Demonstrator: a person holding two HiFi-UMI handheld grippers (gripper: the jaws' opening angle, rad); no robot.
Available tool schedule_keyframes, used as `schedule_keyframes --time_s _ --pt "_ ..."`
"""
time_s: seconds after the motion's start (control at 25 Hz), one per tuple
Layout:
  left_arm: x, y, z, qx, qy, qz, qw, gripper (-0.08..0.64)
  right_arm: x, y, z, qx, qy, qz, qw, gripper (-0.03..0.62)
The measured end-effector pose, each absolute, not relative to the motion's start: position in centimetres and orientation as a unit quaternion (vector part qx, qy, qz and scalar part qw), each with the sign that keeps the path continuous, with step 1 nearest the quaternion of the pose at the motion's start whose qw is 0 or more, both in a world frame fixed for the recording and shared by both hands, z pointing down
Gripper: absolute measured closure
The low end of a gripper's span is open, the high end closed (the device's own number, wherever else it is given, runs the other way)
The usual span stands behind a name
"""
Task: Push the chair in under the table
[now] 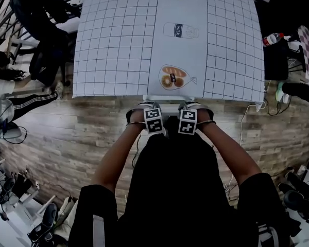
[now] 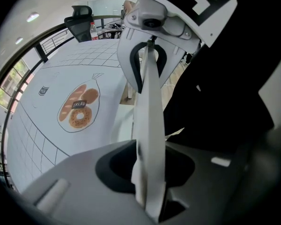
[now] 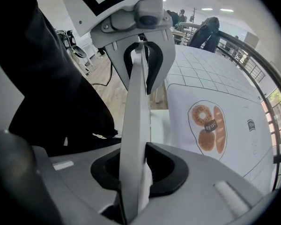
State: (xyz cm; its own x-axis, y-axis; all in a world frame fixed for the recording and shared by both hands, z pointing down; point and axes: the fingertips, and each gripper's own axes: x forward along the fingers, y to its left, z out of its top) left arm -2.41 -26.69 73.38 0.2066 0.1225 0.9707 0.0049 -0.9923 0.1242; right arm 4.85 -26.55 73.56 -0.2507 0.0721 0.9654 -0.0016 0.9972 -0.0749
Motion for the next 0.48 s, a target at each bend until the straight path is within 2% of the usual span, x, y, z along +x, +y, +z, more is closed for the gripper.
schedule_keyframes --time_s 0.48 --pt "-2.8 -30.4 74.0 0.77 0.021 0.635 0.061 0.452 4.6 -29.9 74.2 -0.018 -0.794 0.033 0.606 0.506"
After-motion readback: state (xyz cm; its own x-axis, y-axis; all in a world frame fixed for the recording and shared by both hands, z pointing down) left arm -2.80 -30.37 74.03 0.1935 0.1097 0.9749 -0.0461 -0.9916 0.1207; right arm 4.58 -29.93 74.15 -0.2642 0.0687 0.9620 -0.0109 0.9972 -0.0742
